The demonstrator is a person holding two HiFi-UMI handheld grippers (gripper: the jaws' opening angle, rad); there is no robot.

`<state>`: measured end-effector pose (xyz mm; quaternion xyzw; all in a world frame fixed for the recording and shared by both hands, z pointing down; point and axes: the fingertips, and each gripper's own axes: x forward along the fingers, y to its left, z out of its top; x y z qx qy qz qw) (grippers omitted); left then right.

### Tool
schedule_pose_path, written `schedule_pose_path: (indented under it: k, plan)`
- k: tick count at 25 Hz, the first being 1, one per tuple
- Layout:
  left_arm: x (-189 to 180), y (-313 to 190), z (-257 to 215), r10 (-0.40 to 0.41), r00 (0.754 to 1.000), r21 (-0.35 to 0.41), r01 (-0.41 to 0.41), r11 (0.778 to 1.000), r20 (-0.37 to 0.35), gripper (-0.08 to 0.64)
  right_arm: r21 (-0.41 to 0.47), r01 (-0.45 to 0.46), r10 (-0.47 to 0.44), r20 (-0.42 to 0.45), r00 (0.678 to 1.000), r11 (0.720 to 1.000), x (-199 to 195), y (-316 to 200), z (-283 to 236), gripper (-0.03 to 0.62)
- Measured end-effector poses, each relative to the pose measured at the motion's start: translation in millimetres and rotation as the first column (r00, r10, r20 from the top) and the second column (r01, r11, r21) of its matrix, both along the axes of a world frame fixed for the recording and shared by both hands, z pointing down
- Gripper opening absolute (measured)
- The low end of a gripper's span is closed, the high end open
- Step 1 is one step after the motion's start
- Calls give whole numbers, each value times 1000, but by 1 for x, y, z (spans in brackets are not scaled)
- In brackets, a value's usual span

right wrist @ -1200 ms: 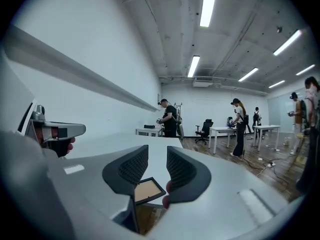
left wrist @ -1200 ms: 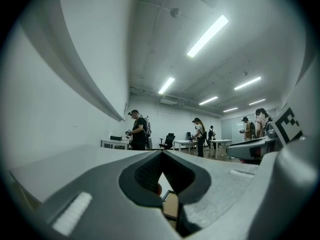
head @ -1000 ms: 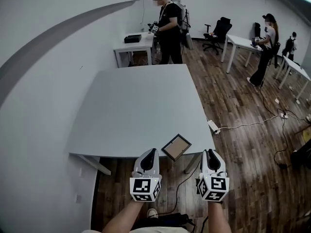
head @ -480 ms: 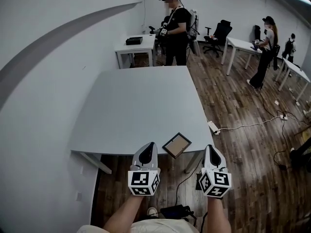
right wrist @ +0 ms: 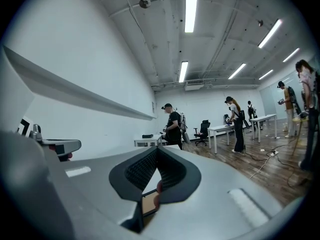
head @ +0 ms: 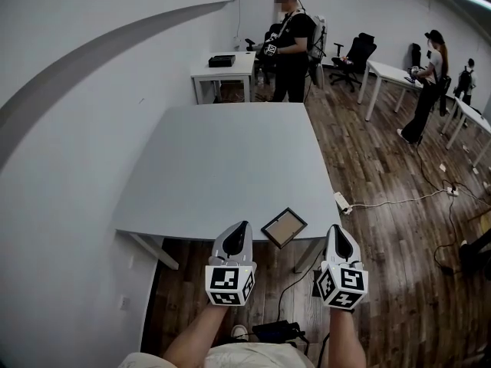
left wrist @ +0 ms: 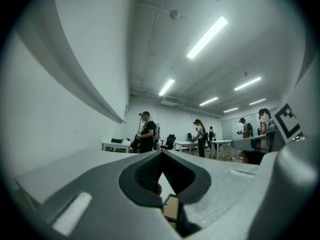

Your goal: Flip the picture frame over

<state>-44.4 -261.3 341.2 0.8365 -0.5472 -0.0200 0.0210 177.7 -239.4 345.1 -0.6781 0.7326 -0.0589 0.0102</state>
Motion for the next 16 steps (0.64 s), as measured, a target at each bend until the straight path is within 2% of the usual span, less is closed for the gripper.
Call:
schedule_pose_path:
  k: [16]
  plan:
    - [6, 0, 7, 1, 1000, -12, -1, 1000, -3, 0, -17, -18, 17, -21, 1000, 1000, 12, 1, 6, 23]
